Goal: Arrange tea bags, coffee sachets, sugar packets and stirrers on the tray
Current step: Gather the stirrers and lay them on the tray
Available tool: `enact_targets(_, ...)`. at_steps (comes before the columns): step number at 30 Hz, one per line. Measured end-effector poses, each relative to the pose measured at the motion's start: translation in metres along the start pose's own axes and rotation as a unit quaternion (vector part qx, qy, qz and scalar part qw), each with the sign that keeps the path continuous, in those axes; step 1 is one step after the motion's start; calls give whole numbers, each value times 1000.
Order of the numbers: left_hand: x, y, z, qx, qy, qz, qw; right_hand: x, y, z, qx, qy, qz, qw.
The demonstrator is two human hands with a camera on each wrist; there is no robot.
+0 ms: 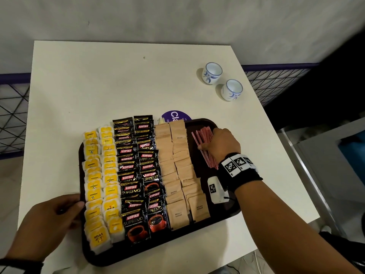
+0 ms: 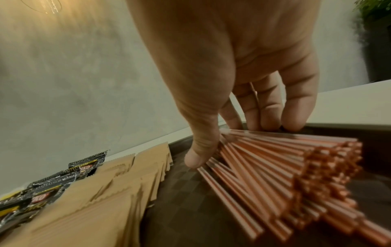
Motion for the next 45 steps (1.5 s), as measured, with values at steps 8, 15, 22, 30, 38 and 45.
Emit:
enact_targets(8,2,-16,7,8,5,-10,1000,1,2,-1,18,6,34,999)
enact_targets(15,1,-10,3,20,11,-13,1000,5,-5,-12,64,44,-1,997)
enact_targets(22,1,1,-3,16,17,-14,1000,-7,-8,-16,56,12,-19,998)
enact_targets(30,3,6,-6,16,23,-6,1000,-5,-5,-11,43,28,0,999)
enact_targets(38,3,16,-11,13,20,-1,1000,-4,-4,-12,44,25,27,998)
enact_targets(45,9,6,-26,44,12,-19,999,14,48,-38,25,75,143,986)
Point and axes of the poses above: each hand's wrist, its own z-axis towards the middle knuckle, its own x-axis out of the back of the hand, y = z × x, the point moved 6 cm from there along z, towards the middle knuckle, and after that the axes turned 3 degrees about z, right-handed, at the moved point
